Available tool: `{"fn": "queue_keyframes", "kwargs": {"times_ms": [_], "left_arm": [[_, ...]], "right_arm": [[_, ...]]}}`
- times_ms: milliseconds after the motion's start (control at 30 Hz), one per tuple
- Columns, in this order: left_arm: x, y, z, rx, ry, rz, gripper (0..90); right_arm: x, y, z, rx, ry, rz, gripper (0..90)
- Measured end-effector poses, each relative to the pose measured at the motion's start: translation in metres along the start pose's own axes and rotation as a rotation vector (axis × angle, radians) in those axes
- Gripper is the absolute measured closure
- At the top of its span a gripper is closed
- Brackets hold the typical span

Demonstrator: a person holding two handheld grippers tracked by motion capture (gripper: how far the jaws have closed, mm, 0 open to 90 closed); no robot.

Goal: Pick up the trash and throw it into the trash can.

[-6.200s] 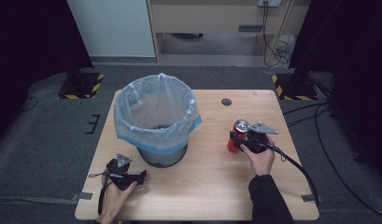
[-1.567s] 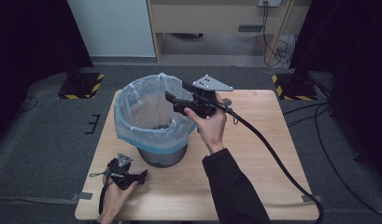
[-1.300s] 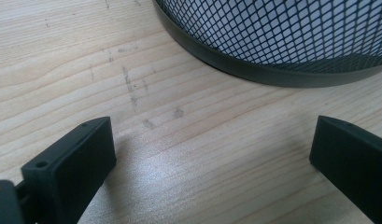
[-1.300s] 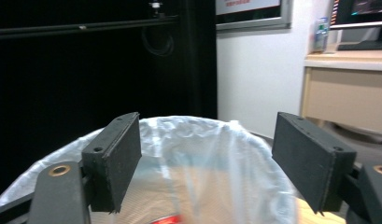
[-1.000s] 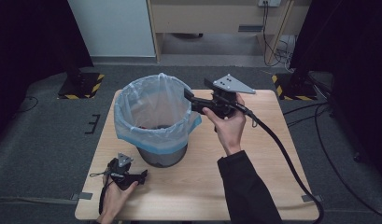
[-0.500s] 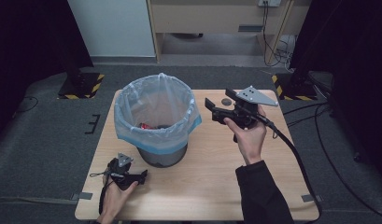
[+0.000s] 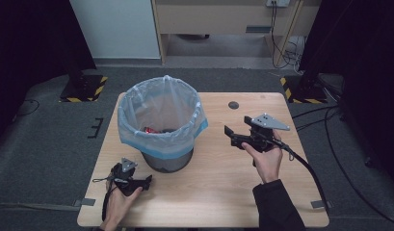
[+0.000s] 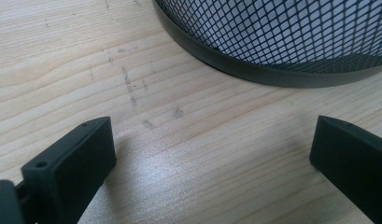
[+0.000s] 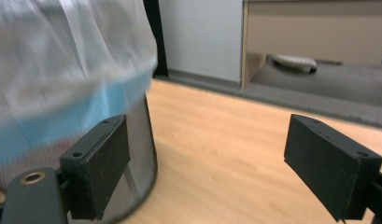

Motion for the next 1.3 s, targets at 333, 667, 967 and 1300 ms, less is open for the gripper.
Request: {"fn": "queue_keyframes", "kwargs": {"times_ms": [333,667,967,1300], "left_arm": [[0.000,0.000,0.000,0.000,0.000,0.000,0.0],[0.000,0.000,0.000,0.000,0.000,0.000,0.0],[0.000,0.000,0.000,0.001,0.001,0.000,0.0],[0.000,0.000,-0.001,0.006,0.005,-0.001,0.0]], "right_arm": [[0.060,-0.009,0.008,-0.008,0.006,-0.131,13.3],[0.109,-0.013,0.013,-0.021,0.019,-0.242,12.9],[0.144,-0.017,0.022,0.010,0.010,-0.347,12.9],[0.178,-0.025,0.034,0.056,0.028,-0.441,9.9]]}}
Point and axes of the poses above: each handheld gripper's, and its own axes: y roughly forward along the jaws, x roughly out of its underside, z roughly to its right, the point moved 3 cm from there along y, roughly forward along the jaws, and after that the axes turned 14 degrees about -y, right-handed, at the moved point
